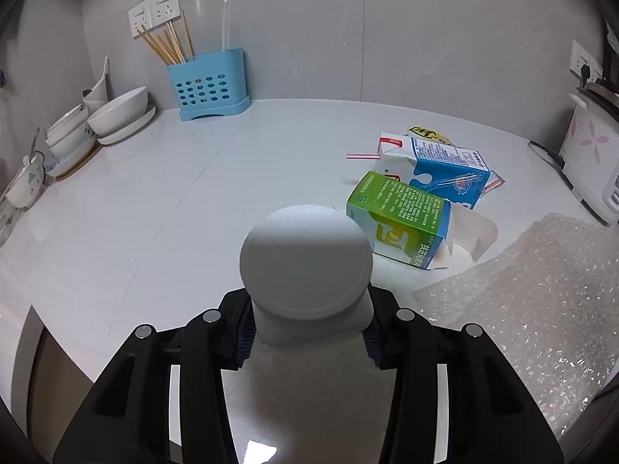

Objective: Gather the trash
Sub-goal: 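Grasp the white pill bottle with the left tool while the right tool grasps the bubble wrap, then carry the pill bottle and bubble wrap down over the wastebasket with both tools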

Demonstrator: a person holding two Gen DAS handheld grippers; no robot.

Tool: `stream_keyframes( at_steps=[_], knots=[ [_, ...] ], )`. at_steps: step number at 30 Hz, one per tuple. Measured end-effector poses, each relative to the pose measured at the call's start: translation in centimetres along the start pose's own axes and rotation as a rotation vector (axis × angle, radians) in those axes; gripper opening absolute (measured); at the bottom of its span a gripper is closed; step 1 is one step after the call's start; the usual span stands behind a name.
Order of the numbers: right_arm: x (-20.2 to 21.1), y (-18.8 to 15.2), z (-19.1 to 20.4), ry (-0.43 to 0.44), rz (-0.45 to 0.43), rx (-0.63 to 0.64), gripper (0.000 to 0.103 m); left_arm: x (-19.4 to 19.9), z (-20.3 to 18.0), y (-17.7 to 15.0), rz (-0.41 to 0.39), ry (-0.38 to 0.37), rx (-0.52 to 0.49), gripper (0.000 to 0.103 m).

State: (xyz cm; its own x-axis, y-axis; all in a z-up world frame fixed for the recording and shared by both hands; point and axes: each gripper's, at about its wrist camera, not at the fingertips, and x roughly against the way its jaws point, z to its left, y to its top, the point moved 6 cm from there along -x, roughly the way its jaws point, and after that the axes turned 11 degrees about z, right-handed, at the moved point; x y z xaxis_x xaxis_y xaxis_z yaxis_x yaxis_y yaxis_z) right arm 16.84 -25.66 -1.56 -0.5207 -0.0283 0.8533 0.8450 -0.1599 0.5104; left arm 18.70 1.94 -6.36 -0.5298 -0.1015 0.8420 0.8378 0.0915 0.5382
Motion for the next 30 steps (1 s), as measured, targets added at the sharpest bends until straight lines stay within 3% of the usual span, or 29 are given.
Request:
stream_keyframes(
  at_steps=[13, 30],
  knots=[
    [8.2, -0.7, 1.5, 0.018, -0.144, 0.061, 0.005, 6.7, 0.3, -2.5, -0.055, -0.036, -0.015, 0.044],
    [19.9, -6.6, 3.4, 0.076, -0.307, 0.169, 0.004, 15.7, 0.3, -7.6, -0.093, -0.127, -0.056, 0.044]
  ],
)
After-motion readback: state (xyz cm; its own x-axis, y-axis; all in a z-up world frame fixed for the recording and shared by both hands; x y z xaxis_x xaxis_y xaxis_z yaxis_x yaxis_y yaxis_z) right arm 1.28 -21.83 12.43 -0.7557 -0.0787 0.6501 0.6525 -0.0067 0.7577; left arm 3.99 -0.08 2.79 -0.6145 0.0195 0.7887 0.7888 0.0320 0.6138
